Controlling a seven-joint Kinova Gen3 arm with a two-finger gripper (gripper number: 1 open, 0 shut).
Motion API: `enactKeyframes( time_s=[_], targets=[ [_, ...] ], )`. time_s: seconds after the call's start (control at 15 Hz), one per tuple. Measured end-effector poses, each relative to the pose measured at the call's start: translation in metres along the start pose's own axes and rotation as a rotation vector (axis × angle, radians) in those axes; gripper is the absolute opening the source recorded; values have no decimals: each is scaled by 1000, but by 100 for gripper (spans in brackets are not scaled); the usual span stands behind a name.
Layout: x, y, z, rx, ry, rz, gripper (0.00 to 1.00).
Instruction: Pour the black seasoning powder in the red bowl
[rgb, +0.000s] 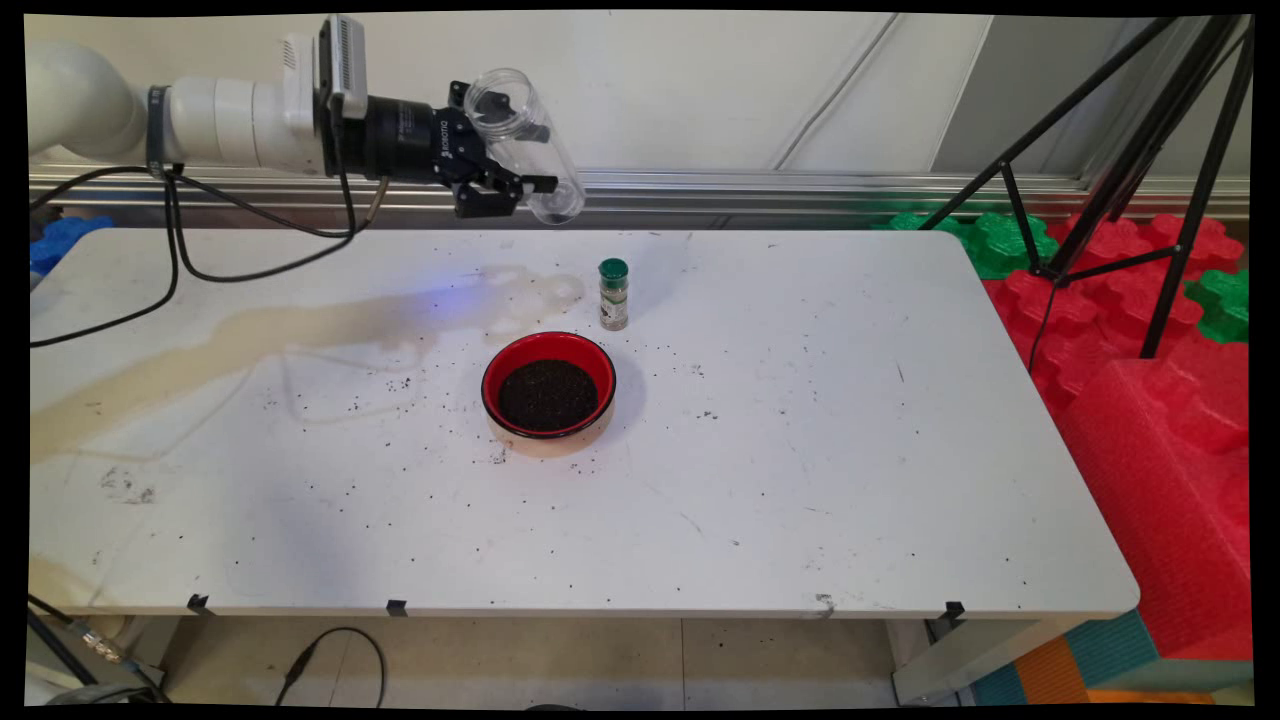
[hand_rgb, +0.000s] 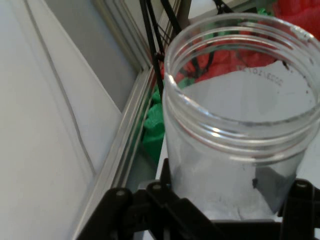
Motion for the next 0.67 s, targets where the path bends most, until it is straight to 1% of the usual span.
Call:
enactKeyframes(
  time_s=[0.27,0.67],
  targets=[
    [-5,-9,-7,-6,-17,-127,0],
    [-16,-17,-15,-19,-53,-251,0]
  ],
)
